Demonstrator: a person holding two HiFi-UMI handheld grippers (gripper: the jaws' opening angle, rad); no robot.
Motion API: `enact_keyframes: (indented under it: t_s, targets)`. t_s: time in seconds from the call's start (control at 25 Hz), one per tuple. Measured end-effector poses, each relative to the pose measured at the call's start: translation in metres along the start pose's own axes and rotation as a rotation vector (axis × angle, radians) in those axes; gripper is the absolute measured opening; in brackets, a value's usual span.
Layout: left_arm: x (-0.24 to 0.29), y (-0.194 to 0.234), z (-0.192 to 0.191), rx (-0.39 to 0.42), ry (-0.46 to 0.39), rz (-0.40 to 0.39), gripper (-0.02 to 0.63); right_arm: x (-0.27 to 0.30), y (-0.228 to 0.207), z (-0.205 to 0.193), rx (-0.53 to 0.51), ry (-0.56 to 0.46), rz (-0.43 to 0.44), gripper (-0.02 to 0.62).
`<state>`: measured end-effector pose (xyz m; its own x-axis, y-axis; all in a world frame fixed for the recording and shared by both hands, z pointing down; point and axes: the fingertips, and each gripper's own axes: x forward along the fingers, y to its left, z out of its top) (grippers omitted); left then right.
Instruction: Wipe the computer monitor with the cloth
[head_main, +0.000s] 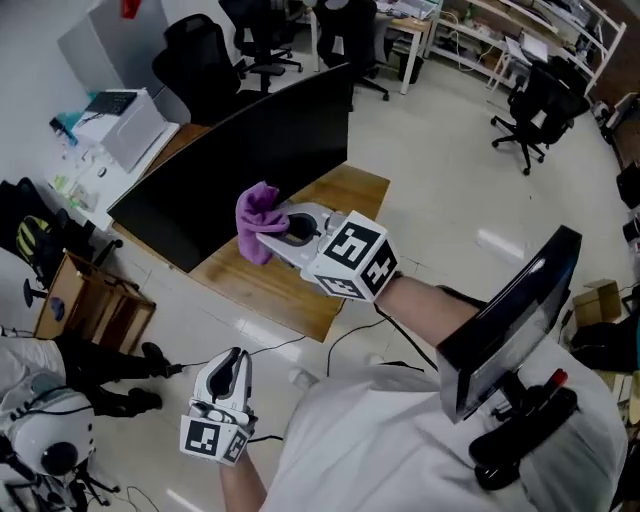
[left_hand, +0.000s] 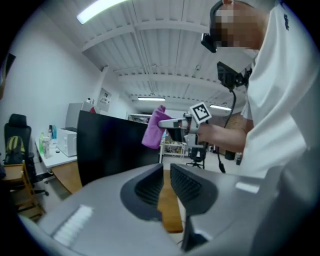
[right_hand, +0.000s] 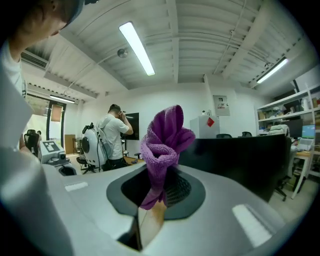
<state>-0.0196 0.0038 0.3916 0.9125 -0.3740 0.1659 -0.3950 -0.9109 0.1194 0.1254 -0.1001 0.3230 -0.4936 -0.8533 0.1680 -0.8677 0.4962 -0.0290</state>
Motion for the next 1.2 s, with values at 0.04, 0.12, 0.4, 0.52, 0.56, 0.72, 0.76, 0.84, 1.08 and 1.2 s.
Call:
enact_keyframes:
  t_s: [0.04,0.12,0.4,0.52,0.56,0.72,0.76,0.84,1.08,1.2]
  targets:
    - [0.010,-0.009,0.001,0.004,0.004,-0.009,0.064,-0.020,-0.006,-0.010,-0.005,0.009,-0.017,0.051]
    - [0.029,-0.031,0.004,0.018,0.015,-0.033,0.064,-0.063,-0.019,-0.030,-0.012,0.028,-0.053,0.051]
    - [0.079,-0.103,0.016,0.060,0.047,-0.120,0.064,-0.192,-0.060,-0.065,0.009,0.038,-0.215,0.051]
    - [0.081,-0.119,0.004,0.071,0.049,-0.142,0.064,-0.221,-0.053,-0.076,-0.005,0.027,-0.244,0.051]
    - [0.081,-0.125,-0.002,0.072,0.048,-0.146,0.064,-0.228,-0.049,-0.082,-0.010,0.026,-0.243,0.051]
    - [0.093,-0.149,-0.012,0.084,0.057,-0.176,0.064,-0.254,-0.044,-0.094,-0.015,0.020,-0.243,0.051]
    - [0.097,-0.150,-0.009,0.093,0.059,-0.185,0.064,-0.256,-0.044,-0.091,-0.011,0.012,-0.247,0.051]
    - [0.104,-0.150,0.003,0.111,0.058,-0.201,0.064,-0.257,-0.046,-0.081,-0.001,0.001,-0.253,0.051]
    - [0.114,-0.185,-0.007,0.127,0.050,-0.199,0.064,-0.286,-0.047,-0.097,-0.002,-0.011,-0.240,0.051]
    - [0.110,-0.196,-0.021,0.129,0.058,-0.189,0.064,-0.294,-0.041,-0.106,-0.006,-0.019,-0.228,0.051]
